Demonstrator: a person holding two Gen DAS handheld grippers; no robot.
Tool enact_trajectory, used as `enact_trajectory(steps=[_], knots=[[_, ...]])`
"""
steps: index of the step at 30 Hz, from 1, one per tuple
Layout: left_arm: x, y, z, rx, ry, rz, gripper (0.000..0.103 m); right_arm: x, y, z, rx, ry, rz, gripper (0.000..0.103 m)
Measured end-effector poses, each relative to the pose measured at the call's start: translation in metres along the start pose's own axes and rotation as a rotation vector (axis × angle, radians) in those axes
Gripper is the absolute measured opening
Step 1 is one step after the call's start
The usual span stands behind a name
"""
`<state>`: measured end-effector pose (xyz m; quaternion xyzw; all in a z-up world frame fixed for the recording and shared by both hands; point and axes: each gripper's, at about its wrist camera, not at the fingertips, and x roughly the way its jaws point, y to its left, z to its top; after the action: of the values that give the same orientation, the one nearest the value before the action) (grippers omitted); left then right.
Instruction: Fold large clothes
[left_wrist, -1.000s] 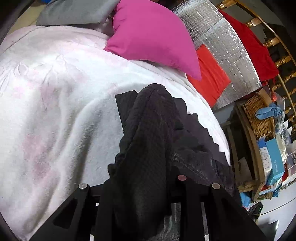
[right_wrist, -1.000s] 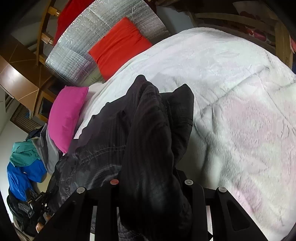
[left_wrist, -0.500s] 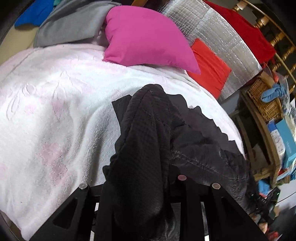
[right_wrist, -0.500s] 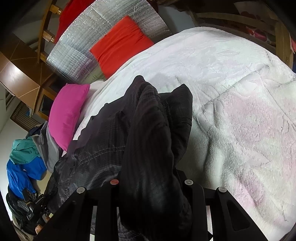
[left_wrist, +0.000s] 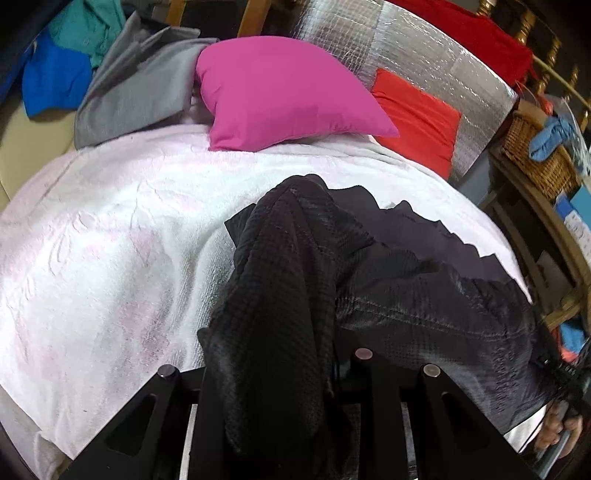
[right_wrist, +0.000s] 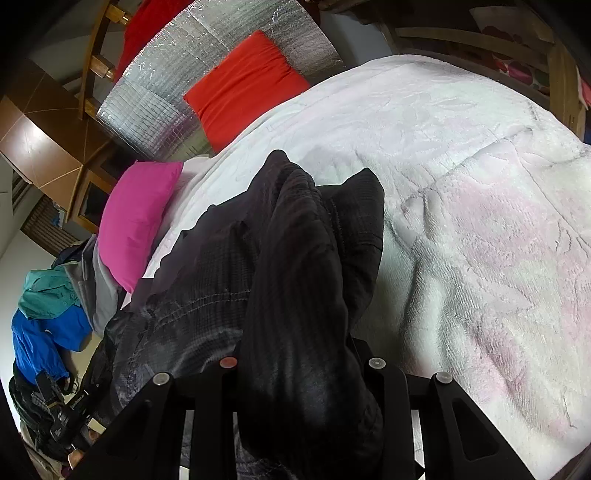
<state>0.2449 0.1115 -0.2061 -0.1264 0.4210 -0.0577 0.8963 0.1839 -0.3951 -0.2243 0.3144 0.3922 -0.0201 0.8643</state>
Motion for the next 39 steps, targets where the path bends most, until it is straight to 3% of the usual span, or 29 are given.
enact_trajectory(steps=[13, 39], knots=[[-0.007, -0.013, -0.006, 0.096, -0.036, 0.077, 0.025, -0.004, 0.000, -0.001, -0.032, -0.004, -0.007, 0.033], [-0.009, -0.016, -0.013, 0.122, -0.031, 0.107, 0.025, -0.009, 0.000, 0.000, -0.077, -0.007, -0.011, 0.033]])
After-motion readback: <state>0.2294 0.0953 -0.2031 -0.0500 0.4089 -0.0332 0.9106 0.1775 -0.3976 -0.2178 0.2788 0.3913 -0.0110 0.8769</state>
